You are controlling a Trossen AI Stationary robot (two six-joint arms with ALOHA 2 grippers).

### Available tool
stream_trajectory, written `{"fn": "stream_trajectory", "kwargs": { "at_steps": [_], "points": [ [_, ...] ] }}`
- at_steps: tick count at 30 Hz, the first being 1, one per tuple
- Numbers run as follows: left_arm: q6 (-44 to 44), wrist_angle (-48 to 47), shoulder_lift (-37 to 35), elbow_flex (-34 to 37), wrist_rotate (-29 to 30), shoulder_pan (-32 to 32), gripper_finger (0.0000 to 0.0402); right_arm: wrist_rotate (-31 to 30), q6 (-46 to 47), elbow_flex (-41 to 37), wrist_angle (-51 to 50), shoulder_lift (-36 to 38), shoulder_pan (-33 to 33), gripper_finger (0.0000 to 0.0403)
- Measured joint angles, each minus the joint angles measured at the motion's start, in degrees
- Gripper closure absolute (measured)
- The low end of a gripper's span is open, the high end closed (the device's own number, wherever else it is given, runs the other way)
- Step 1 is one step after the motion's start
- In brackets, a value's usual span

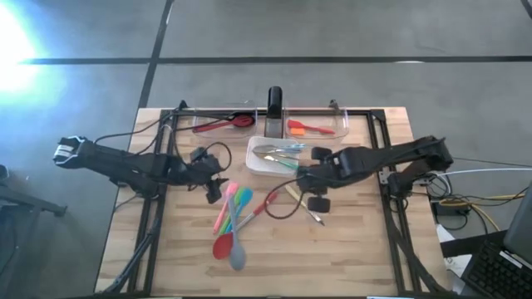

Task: Pick & Place Kitchen Items
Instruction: Put the pink spatula into the right transparent bin

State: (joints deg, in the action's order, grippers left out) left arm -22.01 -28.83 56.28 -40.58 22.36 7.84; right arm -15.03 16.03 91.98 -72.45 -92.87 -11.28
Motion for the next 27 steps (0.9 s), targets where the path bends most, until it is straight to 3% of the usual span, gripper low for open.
{"fn": "stream_trajectory", "kwargs": {
  "at_steps": [6, 16, 27],
  "points": [
    [-6.6, -6.4, 2.4, 0.4, -7.2, 1.5, 0.0225, -2.3, 0.5, -7.1, 4.9, 6.0, 0.3, 0.0329],
    [2.4, -9.1, 10.0, 0.4, -9.9, 8.7, 0.0225, -3.2, 1.6, -11.8, 6.3, 8.8, 0.3, 0.0339],
    [-14.0, -7.9, 16.3, 0.1, -14.5, 9.1, 0.0225, -3.1, 1.5, -12.0, 7.7, 8.6, 0.3, 0.0341]
  ]
}}
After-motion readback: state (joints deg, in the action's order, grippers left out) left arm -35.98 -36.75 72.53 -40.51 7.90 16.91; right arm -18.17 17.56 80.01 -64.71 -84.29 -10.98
